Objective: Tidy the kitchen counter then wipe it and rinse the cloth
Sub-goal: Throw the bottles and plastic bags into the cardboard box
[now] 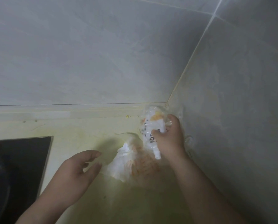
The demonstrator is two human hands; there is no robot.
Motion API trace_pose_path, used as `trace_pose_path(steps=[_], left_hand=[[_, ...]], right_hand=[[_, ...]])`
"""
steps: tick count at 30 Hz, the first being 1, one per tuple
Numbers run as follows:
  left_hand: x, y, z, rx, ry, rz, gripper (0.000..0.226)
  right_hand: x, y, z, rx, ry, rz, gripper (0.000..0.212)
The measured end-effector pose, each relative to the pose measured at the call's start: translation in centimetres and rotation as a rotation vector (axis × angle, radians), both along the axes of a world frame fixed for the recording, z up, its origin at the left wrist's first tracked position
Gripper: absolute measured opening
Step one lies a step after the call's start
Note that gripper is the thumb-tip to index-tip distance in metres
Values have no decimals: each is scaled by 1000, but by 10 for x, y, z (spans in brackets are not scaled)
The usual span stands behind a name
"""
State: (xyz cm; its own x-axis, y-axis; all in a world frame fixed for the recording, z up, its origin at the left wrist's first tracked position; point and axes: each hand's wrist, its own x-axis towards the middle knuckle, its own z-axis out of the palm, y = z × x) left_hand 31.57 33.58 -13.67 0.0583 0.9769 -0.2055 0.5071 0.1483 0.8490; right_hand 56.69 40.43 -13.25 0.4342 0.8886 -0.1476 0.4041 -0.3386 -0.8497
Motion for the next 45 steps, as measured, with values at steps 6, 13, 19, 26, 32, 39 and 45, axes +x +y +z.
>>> trace_pose_path(steps=[6, 13, 19, 26, 32, 39, 45], left_hand=[[38, 8, -9, 43, 237, -43, 32], [93, 24, -30, 49, 572, -200, 54], [94, 30, -39, 73, 536, -133, 15], [90, 32, -45, 162, 736, -144, 33], [93, 37, -43, 142, 762, -134, 6], [71, 34, -21, 120, 494, 59, 14], [23, -2, 10, 87, 350, 216, 22]], right_hand=[[13, -37, 18, -36, 31, -6, 65], [17, -63, 11, -88, 17, -25, 68], [18, -73, 6, -91, 19, -41, 70], [18, -82, 9, -99, 3, -35, 69], [15, -86, 10, -99, 25, -44, 70], [16, -93, 18, -86, 55, -29, 60], [10, -105, 38, -80, 80, 15, 52]])
